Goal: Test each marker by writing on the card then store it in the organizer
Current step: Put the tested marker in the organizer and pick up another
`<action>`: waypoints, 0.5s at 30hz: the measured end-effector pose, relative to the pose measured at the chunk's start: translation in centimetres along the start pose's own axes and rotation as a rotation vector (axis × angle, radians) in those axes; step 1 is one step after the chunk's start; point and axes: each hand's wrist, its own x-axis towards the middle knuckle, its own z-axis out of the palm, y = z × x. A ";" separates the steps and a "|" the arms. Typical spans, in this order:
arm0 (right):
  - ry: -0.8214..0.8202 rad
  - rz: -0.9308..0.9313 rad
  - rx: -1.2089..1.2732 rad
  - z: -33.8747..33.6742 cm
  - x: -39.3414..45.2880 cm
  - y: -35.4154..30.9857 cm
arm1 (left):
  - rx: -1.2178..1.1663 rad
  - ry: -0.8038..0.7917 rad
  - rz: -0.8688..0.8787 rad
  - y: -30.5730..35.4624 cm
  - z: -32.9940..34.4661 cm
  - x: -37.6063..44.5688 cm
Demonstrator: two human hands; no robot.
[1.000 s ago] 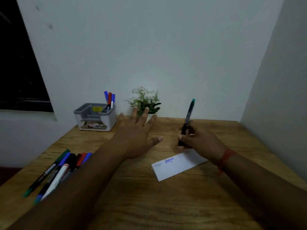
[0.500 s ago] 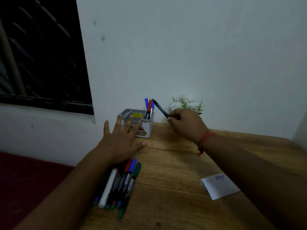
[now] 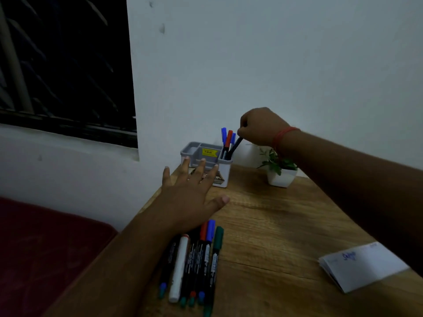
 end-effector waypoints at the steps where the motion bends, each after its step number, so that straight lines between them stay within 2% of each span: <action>1: -0.030 -0.010 -0.006 0.2 0.5 -0.3 | -0.002 -0.003 -0.002 -0.1 0.1 0.0; 9: -0.167 0.099 0.056 2.3 3.3 -1.3 | -0.005 -0.045 -0.012 -0.4 0.1 -0.4; 12: -0.095 0.072 0.060 2.6 3.1 -0.9 | -0.013 -0.058 -0.008 -0.5 0.0 -0.5; 15: 0.080 -0.028 0.000 1.6 1.1 -0.5 | -0.012 -0.075 0.002 -0.4 0.0 -0.5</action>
